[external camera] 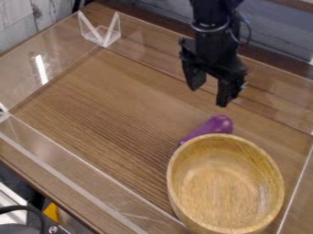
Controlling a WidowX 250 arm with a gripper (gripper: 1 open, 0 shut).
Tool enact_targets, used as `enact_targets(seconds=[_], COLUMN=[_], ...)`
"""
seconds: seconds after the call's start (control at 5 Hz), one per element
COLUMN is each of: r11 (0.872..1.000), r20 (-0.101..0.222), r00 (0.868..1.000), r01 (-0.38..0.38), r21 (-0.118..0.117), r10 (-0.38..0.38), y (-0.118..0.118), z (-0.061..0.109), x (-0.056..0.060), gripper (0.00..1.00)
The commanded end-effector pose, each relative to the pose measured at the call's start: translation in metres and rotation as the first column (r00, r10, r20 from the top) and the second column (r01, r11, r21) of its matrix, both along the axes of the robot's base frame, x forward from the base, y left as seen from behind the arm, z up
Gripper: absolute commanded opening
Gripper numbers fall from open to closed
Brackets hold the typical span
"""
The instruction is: Remove the purple eggplant from inside the brown bowl and put it on the table
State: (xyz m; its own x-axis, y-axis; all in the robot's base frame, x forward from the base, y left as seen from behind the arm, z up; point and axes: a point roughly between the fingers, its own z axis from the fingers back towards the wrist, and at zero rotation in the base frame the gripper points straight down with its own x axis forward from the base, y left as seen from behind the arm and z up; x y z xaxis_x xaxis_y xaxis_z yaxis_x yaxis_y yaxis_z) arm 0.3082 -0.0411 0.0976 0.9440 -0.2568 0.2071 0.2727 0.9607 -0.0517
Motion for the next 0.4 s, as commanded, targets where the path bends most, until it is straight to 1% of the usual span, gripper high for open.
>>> enact_targets(seconds=[0.0,0.2], r11=[1.0,1.0], r20=[0.038,0.024], r00=[0.999,1.0], r01=[0.016,-0.009], r21=[0.004,0.005], r10=[-0.016,0.009], y=[-0.0154,-0.0236], z=[0.0107,0.0085], x=[-0.0089,-0.0174], gripper=[1.0,1.0])
